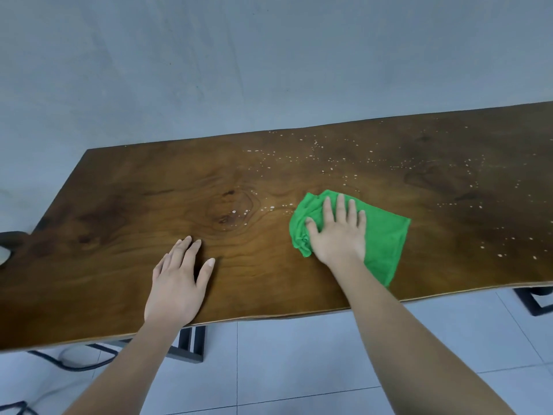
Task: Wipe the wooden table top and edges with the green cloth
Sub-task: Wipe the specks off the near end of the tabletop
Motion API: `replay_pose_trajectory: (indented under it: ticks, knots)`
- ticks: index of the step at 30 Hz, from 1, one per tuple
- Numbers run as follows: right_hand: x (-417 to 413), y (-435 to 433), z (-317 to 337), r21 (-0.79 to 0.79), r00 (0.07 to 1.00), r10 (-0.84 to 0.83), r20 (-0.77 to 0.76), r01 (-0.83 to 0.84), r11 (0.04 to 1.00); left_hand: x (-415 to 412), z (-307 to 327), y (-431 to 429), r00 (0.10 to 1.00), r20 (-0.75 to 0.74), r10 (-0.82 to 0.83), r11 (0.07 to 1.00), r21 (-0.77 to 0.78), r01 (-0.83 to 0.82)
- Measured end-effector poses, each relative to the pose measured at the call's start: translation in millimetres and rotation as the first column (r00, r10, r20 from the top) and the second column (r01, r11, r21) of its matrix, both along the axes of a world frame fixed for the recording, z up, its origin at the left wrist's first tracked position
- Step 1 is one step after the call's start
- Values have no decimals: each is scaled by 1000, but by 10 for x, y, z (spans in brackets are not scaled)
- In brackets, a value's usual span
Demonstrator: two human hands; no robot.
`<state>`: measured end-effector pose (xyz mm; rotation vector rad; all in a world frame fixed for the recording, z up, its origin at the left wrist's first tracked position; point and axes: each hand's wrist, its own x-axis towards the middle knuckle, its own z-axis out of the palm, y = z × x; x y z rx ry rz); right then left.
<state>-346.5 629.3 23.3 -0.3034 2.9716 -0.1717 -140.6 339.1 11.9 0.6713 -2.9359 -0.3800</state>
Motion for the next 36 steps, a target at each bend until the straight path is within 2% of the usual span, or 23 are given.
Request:
replay_pose_trajectory:
  ticks: [6, 10, 15, 18, 23, 29, 33, 36]
  knots:
    - [451, -1135, 13, -30, 968, 251, 11, -251, 968, 14, -5, 9, 1000, -18, 9, 1000, 14, -8]
    - [646, -1650, 3, -52, 893, 449, 30, -447, 893, 20, -29, 5, 999, -41, 3, 1000, 25, -2]
    - [349, -1676, -44, -39, 746, 666, 16, -665, 746, 13, -34, 1, 1000, -24, 9, 1000, 16, -9]
    - [21, -1454, 7, -49, 707, 707, 9, -706, 706, 7, -27, 6, 1000, -24, 9, 1000, 20, -9]
    - [-582, -833, 71, -35, 796, 605, -15, -605, 796, -3, -11, 2, 1000, -11, 28, 999, 29, -28]
    - [-1212, 259, 72, -39, 930, 364, -48, -366, 930, -15, 16, 30, 999, 4, 40, 999, 26, -40]
    - [-1477, 949, 43, -39, 988, 140, -60, -142, 989, -17, 9, 27, 999, 9, 44, 999, 29, -45]
    - [-1575, 1183, -2, -50, 995, -93, -37, 91, 995, -17, 13, 26, 999, 9, 38, 999, 29, -38]
